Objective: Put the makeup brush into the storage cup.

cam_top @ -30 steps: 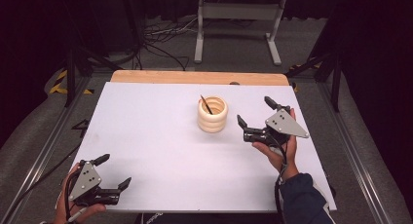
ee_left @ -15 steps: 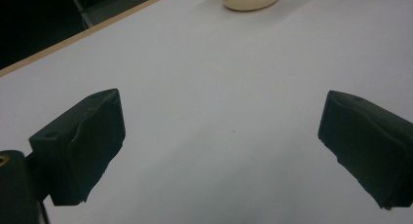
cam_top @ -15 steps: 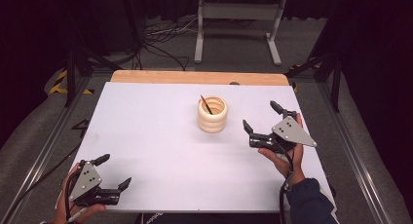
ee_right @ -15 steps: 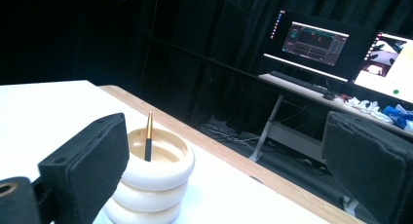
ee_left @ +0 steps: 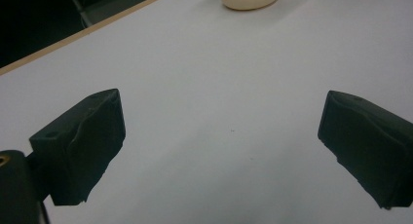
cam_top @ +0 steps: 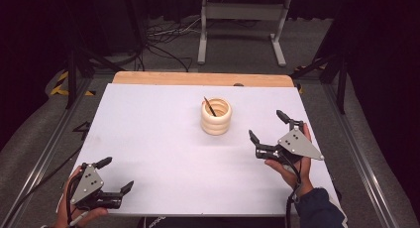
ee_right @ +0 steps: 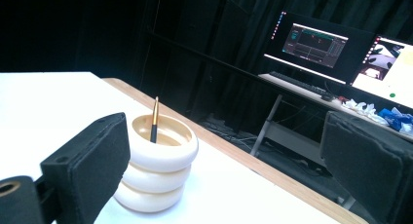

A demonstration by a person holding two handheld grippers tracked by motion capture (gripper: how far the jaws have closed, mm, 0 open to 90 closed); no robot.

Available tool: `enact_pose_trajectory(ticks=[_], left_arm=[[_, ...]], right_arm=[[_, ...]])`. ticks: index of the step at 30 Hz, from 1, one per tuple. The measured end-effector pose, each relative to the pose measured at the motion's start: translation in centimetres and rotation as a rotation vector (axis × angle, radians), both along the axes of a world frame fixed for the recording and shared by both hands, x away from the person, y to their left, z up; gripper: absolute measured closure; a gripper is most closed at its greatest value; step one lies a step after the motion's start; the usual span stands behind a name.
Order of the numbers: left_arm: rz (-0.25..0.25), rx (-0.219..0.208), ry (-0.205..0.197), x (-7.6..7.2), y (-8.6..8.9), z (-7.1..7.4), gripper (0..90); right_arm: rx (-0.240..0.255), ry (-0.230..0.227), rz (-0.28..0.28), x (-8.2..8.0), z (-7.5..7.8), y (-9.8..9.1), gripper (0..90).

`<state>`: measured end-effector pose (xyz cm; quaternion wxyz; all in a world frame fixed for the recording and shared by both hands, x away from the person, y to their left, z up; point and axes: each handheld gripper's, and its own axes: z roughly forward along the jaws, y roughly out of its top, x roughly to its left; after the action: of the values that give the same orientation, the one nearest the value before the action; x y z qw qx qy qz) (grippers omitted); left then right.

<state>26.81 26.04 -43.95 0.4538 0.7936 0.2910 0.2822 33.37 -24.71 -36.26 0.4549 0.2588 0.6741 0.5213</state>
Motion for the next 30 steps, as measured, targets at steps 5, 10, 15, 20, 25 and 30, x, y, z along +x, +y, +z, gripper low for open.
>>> enact_pose_trajectory(ticks=[5,10,15,20,25,30], left_arm=[[-0.001,0.001,0.000,0.0,0.0,0.0,4.2],[0.000,0.002,0.001,0.0,0.0,0.0,4.2],[0.000,0.002,0.002,0.0,0.0,0.0,4.2],[0.001,0.002,0.002,0.0,-0.1,0.0,4.2],[0.000,0.001,0.002,0.0,0.0,0.0,4.2],[0.000,0.004,0.000,0.0,0.0,0.0,4.2]], right_arm=[[0.008,-0.001,-0.001,-0.5,-0.2,-0.4,5.0],[0.006,-0.008,-0.003,-0.9,-0.5,-0.6,5.2],[0.007,-0.018,-0.010,-1.4,-0.8,-0.9,5.2],[-0.003,-0.021,-0.011,-1.8,-1.1,-1.3,5.2],[-0.009,-0.019,-0.014,-2.1,-1.3,-1.6,5.2],[-0.018,-0.014,-0.014,-2.5,-1.7,-1.9,5.4]])
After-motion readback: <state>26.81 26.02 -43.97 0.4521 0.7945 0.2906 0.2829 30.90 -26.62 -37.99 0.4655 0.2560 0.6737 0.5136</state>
